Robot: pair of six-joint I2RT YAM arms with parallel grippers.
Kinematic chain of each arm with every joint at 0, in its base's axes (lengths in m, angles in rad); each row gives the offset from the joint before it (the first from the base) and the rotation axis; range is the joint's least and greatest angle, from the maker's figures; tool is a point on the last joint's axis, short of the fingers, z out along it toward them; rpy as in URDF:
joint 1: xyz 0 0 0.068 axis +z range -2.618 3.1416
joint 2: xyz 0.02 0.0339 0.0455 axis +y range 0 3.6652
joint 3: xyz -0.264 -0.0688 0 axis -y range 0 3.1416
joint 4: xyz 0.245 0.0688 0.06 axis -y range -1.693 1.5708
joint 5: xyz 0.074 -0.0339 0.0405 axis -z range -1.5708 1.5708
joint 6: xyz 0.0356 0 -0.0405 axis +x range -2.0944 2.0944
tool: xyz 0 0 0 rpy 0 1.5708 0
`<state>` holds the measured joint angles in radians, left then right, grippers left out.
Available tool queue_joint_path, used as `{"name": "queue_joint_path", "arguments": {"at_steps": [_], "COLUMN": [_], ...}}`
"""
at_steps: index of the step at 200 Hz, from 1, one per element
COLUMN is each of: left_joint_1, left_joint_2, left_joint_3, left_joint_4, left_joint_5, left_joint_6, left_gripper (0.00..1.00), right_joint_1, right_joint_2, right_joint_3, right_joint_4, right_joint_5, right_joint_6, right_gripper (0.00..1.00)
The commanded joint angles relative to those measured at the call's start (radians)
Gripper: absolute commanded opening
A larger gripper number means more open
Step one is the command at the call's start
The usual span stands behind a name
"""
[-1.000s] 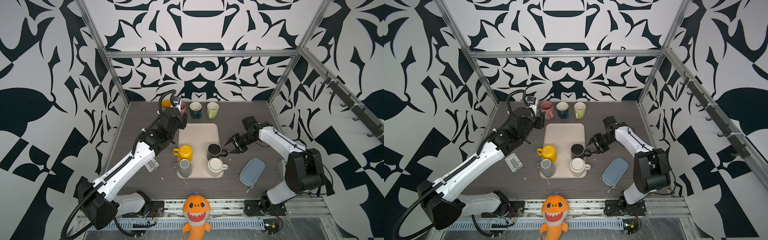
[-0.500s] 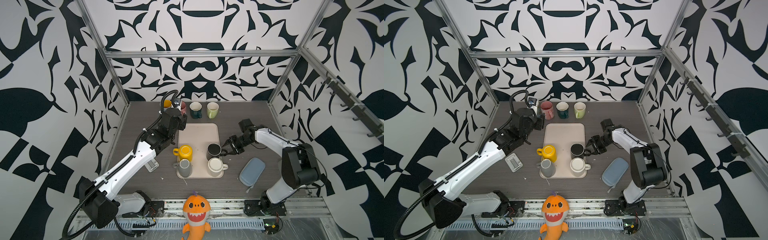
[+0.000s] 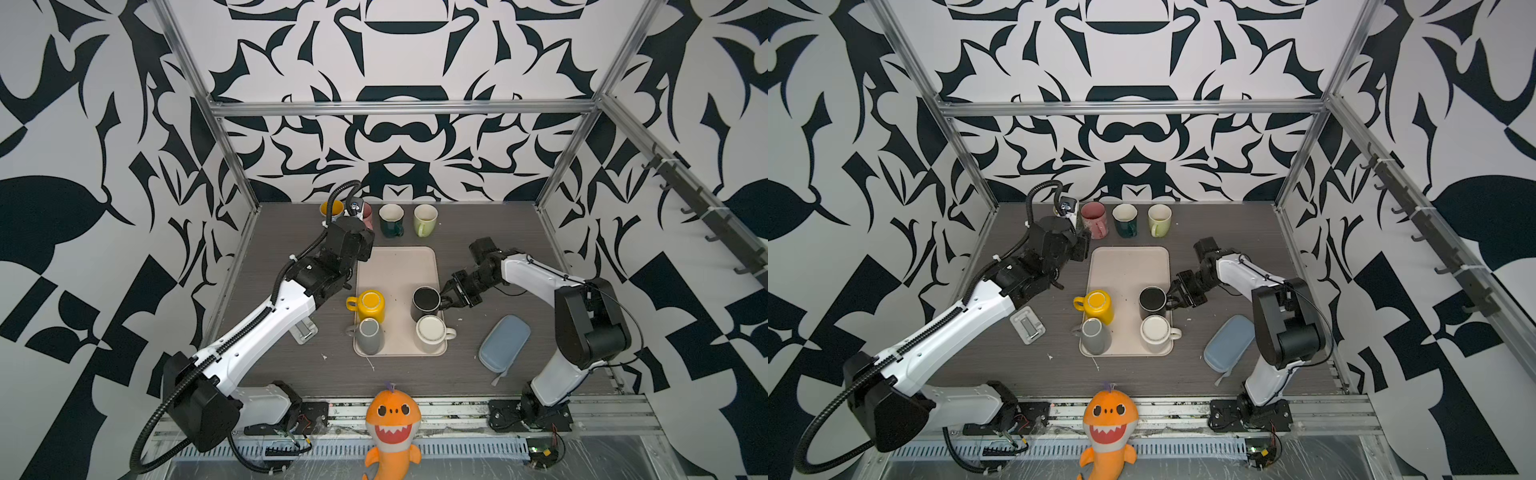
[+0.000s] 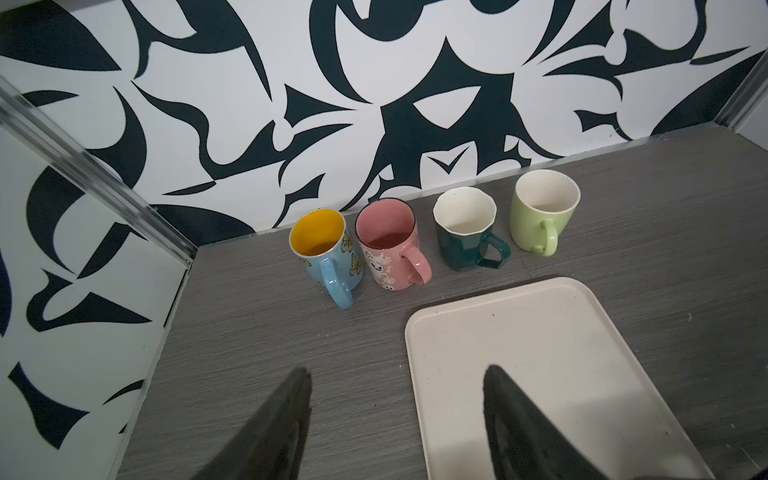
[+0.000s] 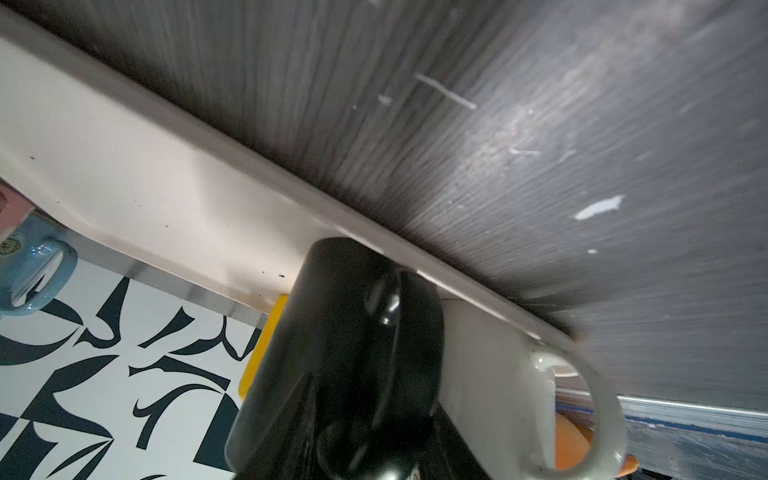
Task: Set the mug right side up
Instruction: 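Lower the right gripper and close it on the black mug's handle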
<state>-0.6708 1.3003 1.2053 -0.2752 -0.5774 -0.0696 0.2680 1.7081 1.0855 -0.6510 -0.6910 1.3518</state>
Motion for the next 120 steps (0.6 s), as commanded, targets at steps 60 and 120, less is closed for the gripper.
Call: {"name": "queue_joint_path", "arguments": {"at_steps": [60,120], "left_joint_1": [0.008,0.014], "left_joint_2": [0.011,0.019], "left_joint_3": [-0.013,-0.005], "left_joint_4": [-0.033,-0.033], "left_joint_5": [-0.032,-0.029], "left_joint_6": [0.003,0.006], "left_gripper": [0.69,0.70], "right_joint_1": [0.025,0.027], "right_joint_2": [0.032,0.054], "right_joint_3": [0.065,0.090], "right_joint_4": [0.009,0.042], "right_joint_5": [-0.018,-0.026], "right_joint_6": [0.017,0.022], "right_gripper": [0.26,0.00]}}
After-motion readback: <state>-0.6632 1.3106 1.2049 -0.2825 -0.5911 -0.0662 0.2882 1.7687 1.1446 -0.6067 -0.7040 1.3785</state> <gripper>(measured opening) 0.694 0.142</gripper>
